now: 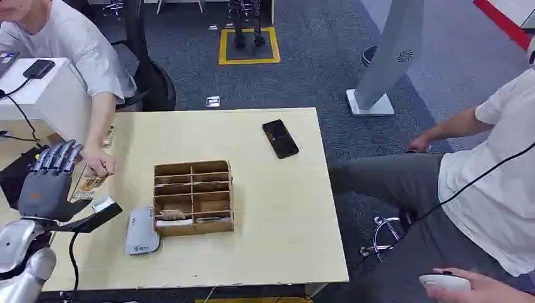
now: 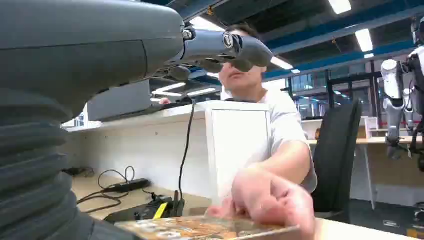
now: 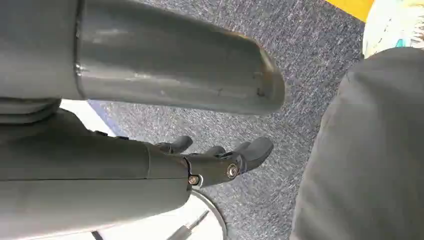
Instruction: Pass the card to the sensor for recognition and then transmit it.
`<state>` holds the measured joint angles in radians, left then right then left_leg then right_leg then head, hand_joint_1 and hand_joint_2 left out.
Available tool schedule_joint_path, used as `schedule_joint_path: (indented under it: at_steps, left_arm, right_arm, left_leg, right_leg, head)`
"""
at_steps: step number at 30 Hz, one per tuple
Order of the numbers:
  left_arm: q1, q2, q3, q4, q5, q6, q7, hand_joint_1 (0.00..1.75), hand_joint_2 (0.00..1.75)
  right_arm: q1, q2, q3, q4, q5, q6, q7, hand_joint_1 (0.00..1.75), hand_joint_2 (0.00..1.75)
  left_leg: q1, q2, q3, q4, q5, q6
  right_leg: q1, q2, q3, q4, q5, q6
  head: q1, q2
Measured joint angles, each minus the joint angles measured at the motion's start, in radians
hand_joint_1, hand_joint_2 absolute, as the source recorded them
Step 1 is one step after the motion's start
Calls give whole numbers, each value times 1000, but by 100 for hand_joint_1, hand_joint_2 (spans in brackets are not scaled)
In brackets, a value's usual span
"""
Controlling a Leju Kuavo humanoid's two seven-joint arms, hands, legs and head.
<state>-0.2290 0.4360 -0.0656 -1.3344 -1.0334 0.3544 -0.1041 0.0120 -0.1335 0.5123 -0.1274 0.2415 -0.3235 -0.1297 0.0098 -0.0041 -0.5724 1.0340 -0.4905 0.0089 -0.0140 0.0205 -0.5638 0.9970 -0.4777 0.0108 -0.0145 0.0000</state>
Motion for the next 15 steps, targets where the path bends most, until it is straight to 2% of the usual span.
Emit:
schedule_joint_path:
  at_steps: [15]
  left_arm:
    - [7,5,16,0,29,-4,-15,175,175]
  right_arm:
    - [0,0,2,0,-1,0,-2,0,0]
  left_leg:
    - [0,0,0,0,0,0]
  right_leg:
    - [0,0,0,0,0,0]
  head:
    - [0,0]
